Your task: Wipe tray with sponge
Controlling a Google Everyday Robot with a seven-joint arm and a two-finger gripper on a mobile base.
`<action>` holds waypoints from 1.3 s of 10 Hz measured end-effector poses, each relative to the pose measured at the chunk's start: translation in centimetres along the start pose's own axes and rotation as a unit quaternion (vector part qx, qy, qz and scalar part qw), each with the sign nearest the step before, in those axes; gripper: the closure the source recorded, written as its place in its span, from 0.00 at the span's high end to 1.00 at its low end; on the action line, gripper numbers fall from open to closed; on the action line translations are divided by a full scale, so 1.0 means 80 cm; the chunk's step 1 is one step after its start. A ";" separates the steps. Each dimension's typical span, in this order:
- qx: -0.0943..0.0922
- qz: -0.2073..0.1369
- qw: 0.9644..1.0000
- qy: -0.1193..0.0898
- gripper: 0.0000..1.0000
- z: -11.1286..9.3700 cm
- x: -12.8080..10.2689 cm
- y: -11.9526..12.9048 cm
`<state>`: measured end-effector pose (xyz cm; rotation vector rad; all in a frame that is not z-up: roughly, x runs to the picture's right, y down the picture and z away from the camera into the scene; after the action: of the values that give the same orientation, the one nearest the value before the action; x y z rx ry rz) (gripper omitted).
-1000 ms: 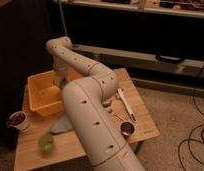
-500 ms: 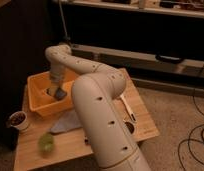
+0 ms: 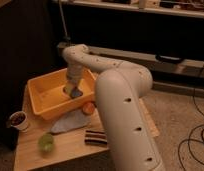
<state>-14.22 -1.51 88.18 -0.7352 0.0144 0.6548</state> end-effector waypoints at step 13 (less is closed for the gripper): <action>0.003 -0.030 0.999 -0.035 0.00 0.031 -0.167 0.010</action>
<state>-25.89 -6.84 92.65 -0.7031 -0.0701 0.6229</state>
